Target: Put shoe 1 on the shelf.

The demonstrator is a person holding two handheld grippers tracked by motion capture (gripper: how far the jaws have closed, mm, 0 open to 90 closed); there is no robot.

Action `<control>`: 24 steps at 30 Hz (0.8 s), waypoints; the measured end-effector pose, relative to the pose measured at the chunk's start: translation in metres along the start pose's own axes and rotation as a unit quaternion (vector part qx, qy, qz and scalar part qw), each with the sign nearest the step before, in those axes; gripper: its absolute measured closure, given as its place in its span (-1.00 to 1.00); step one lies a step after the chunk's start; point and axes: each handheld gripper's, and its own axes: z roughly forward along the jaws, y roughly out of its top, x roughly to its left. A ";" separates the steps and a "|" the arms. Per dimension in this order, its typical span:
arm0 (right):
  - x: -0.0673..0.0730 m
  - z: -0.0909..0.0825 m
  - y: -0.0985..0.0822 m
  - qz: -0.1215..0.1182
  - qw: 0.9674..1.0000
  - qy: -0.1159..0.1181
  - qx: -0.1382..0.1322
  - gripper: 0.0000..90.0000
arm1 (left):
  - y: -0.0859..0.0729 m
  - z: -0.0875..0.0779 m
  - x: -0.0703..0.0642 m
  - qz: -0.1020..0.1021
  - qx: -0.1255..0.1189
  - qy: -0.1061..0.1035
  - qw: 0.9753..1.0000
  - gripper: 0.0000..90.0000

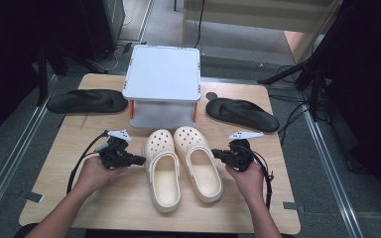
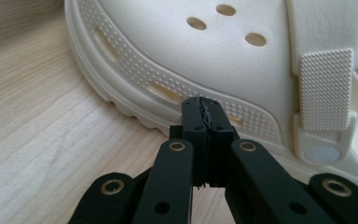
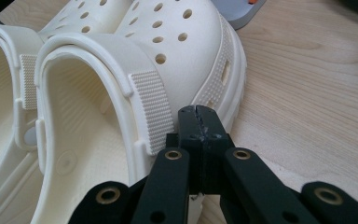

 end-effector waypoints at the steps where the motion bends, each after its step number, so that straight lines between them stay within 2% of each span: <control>1: 0.000 0.000 0.000 0.002 1.000 0.001 -0.001 1.00 | 0.000 0.001 -0.001 0.002 0.003 -0.004 1.000 1.00; 5: 0.000 0.000 0.000 0.001 1.000 0.004 0.000 1.00 | 0.000 0.005 -0.006 0.010 0.005 -0.010 1.000 1.00; 9: -0.001 0.001 -0.001 0.006 1.000 0.005 0.002 1.00 | 0.000 0.007 -0.008 0.008 0.008 -0.024 1.000 1.00; 12: -0.001 0.001 -0.002 0.007 1.000 0.008 0.003 1.00 | 0.000 0.009 -0.012 0.012 0.009 -0.023 1.000 1.00; 14: -0.001 0.002 -0.002 0.007 1.000 -0.004 0.012 1.00 | 0.000 0.009 -0.013 0.017 0.010 -0.018 1.000 1.00; 16: -0.002 0.003 -0.003 0.009 1.000 -0.009 0.017 1.00 | 0.000 0.009 -0.012 0.015 0.009 -0.024 1.000 0.99; 18: -0.002 0.002 -0.003 0.012 1.000 -0.010 0.013 1.00 | 0.000 0.008 -0.012 0.015 0.009 -0.027 0.999 0.94; 21: -0.001 0.000 -0.003 0.002 0.999 -0.030 0.011 0.89 | 0.001 0.006 -0.014 0.018 0.010 -0.024 1.000 0.83; 24: -0.001 -0.003 -0.002 0.007 1.000 -0.031 -0.001 0.83 | 0.003 0.000 -0.012 0.008 -0.007 -0.028 1.000 0.80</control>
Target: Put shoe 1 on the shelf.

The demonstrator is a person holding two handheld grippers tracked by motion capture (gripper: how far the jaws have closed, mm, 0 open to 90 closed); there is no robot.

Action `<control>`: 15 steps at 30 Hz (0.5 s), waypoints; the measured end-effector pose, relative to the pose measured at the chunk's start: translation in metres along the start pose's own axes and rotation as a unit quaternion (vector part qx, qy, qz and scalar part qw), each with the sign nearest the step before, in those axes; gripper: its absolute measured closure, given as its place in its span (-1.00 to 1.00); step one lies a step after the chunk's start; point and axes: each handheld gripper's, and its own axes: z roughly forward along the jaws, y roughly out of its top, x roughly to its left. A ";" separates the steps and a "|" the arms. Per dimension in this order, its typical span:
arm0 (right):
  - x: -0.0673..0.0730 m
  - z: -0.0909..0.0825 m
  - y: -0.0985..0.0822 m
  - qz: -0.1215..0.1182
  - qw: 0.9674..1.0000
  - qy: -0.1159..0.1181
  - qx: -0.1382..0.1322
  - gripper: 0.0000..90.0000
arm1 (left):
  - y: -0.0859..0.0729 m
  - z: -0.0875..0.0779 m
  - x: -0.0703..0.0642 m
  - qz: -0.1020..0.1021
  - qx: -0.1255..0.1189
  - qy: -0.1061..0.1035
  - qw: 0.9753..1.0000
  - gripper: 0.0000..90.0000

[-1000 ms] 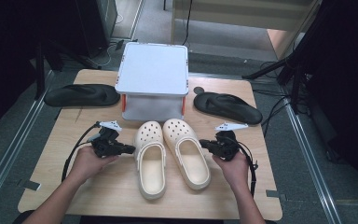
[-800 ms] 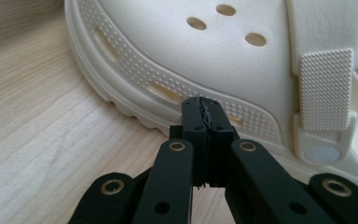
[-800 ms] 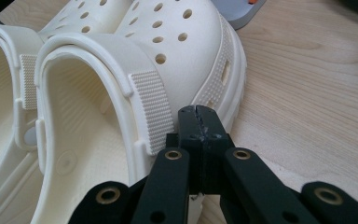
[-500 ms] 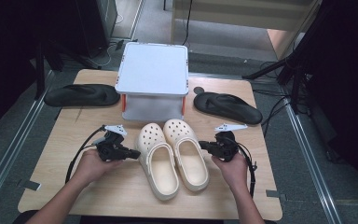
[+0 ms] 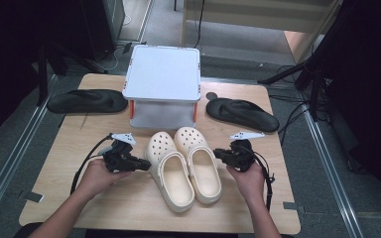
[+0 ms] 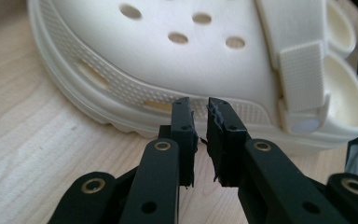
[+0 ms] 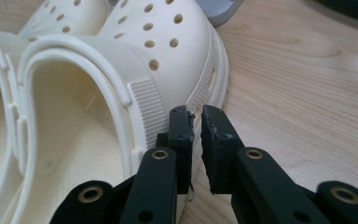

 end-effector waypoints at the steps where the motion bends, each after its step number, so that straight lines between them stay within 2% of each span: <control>1: 0.000 -0.001 0.000 -0.002 1.000 -0.003 -0.001 0.81 | 0.001 -0.003 0.000 -0.006 -0.006 0.000 1.000 0.80; 3: 0.001 -0.005 0.001 -0.005 1.000 -0.007 -0.009 0.77 | 0.003 -0.009 0.001 -0.010 -0.013 -0.002 1.000 0.78; 7: 0.004 -0.016 0.003 0.006 0.999 0.010 -0.037 0.71 | 0.008 -0.020 -0.002 0.001 -0.019 0.015 1.000 0.72; 15: 0.023 -0.031 0.002 -0.006 0.999 0.026 -0.046 0.59 | 0.015 -0.033 0.001 -0.001 -0.026 0.032 0.999 0.56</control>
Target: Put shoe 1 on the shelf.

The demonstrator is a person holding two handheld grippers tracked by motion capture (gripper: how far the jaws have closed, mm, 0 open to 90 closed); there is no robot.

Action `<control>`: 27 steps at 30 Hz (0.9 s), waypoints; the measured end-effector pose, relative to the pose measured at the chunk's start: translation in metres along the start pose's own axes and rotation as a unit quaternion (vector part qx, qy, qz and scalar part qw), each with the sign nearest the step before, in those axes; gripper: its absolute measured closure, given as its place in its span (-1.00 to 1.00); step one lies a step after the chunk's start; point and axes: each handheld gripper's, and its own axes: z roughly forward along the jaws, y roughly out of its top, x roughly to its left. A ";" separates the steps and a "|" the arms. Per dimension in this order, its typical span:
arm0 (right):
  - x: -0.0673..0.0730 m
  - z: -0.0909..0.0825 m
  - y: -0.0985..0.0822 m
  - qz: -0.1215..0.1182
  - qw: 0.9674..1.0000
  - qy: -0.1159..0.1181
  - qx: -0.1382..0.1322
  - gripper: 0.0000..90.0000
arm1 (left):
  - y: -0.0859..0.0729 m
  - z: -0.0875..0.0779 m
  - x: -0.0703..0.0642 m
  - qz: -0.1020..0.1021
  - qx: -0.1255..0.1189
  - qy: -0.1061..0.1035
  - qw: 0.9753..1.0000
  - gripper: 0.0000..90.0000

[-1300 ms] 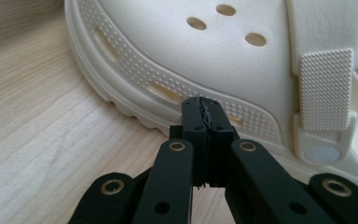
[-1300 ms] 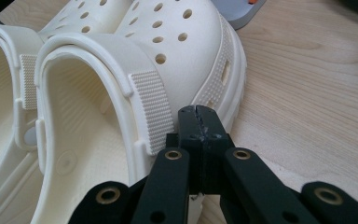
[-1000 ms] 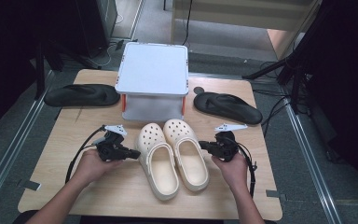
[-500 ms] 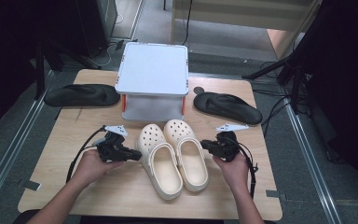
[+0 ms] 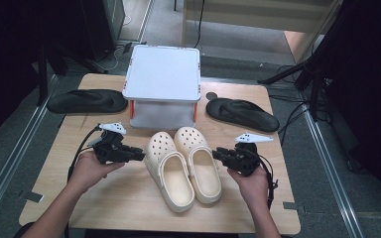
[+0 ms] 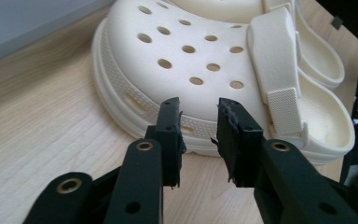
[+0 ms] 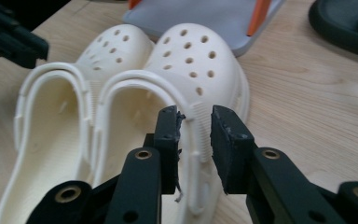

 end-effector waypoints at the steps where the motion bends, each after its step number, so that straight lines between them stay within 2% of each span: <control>1: 0.003 -0.001 0.000 -0.002 1.000 0.003 0.000 0.58 | 0.001 -0.001 0.000 0.002 0.002 0.005 1.000 0.52; 4: 0.012 -0.002 0.001 -0.012 1.000 0.008 -0.003 0.48 | 0.006 -0.005 0.002 -0.009 0.001 0.008 1.000 0.35; 9: 0.027 -0.002 0.001 -0.020 1.000 0.009 -0.009 0.38 | 0.013 -0.012 0.006 -0.012 -0.004 0.011 1.000 0.38; 16: 0.042 -0.003 -0.009 -0.006 1.000 0.018 0.000 0.29 | 0.035 -0.024 0.014 -0.008 -0.017 0.012 1.000 0.60; 20: 0.047 0.000 -0.010 -0.018 1.000 0.015 0.003 0.25 | 0.048 -0.028 0.020 -0.004 -0.021 0.011 1.000 0.76; 27: 0.053 0.009 -0.012 -0.019 1.000 0.005 0.009 0.22 | 0.070 -0.034 0.027 0.009 -0.028 0.016 0.999 0.92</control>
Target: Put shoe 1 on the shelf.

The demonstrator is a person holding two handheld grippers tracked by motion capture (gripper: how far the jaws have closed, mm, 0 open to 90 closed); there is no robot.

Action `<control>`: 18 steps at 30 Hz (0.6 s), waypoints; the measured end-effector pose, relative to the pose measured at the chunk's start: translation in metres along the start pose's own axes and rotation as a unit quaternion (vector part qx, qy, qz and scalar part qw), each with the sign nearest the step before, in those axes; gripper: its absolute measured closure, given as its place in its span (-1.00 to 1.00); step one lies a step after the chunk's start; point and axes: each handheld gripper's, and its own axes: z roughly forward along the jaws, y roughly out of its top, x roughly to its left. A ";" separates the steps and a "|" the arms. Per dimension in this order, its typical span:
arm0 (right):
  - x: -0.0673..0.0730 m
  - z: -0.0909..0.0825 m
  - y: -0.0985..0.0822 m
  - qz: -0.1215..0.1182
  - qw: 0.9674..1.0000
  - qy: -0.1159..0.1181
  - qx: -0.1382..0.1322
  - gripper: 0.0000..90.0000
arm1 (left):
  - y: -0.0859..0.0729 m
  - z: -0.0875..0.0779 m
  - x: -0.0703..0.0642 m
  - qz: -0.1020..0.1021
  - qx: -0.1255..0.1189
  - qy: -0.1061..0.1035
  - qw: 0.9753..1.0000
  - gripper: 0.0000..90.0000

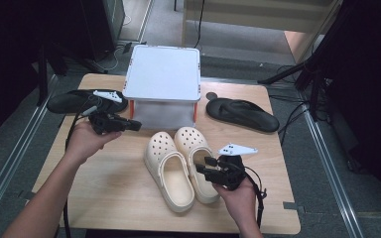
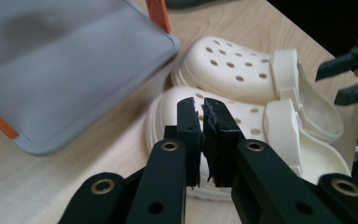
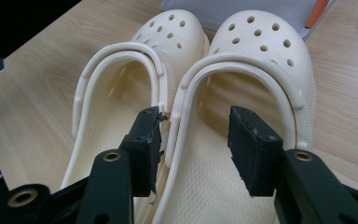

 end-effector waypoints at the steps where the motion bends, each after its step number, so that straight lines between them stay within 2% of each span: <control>1: 0.001 0.001 0.000 0.002 1.000 0.000 0.000 0.22 | 0.004 -0.001 0.002 -0.003 -0.001 0.000 1.000 0.94; 6: 0.004 0.005 -0.001 0.004 1.000 -0.004 0.001 0.22 | 0.023 -0.005 0.011 -0.003 -0.008 0.009 1.000 0.98; 15: 0.010 0.013 -0.005 0.010 1.000 -0.004 0.007 0.16 | 0.059 -0.014 0.021 -0.004 -0.023 0.023 0.999 0.99; 18: 0.013 0.015 -0.005 0.008 1.000 -0.010 0.011 0.15 | 0.069 -0.013 0.023 0.004 -0.025 0.031 0.999 0.99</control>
